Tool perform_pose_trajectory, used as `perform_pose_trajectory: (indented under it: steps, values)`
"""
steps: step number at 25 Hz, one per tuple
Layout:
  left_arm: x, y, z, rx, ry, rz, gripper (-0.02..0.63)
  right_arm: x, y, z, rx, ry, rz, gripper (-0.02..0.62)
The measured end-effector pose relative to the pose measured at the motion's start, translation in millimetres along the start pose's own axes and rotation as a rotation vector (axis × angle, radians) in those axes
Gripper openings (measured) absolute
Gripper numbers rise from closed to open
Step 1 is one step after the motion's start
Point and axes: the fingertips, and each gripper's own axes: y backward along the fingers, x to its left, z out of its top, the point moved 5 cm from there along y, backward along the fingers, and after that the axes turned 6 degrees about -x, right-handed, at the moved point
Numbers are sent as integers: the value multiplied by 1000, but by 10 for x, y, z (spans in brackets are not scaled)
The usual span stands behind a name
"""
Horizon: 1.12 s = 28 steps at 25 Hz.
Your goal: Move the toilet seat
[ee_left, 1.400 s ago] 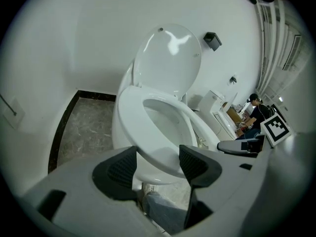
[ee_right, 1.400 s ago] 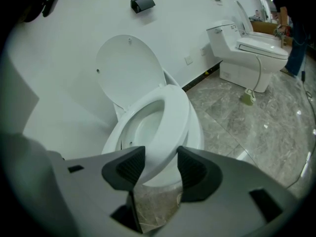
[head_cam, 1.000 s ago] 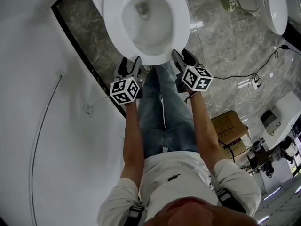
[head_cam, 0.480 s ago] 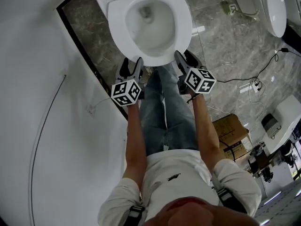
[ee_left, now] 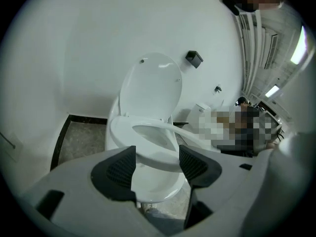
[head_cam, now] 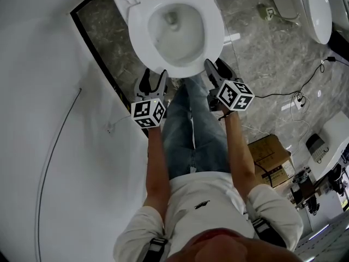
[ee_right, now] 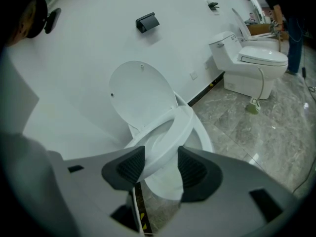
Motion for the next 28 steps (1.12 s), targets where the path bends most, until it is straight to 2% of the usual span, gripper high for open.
perform_pose_trajectory:
  steps: [7,13,16,20,25,28]
  values:
    - [-142,128,158,-13,-131,-33,270,80,28,122,-19,-18,9,224]
    - [-286,175,158,8,-228,-102,272,158,40,242,-21,-31,16,224]
    - [-316,144,144,10,-295,-90,282,187,36,293,-25,-44,24,224]
    - [-322,135,179,-21,-336,-66,307,208,41,353,-16,-58,41,224]
    - [-406,103,256,-33,-424,-93,307,231,47,395,-21,-74,55,224]
    - [-431,72,323,-48,-433,-87,307,265,51,453,-31,-82,67,224]
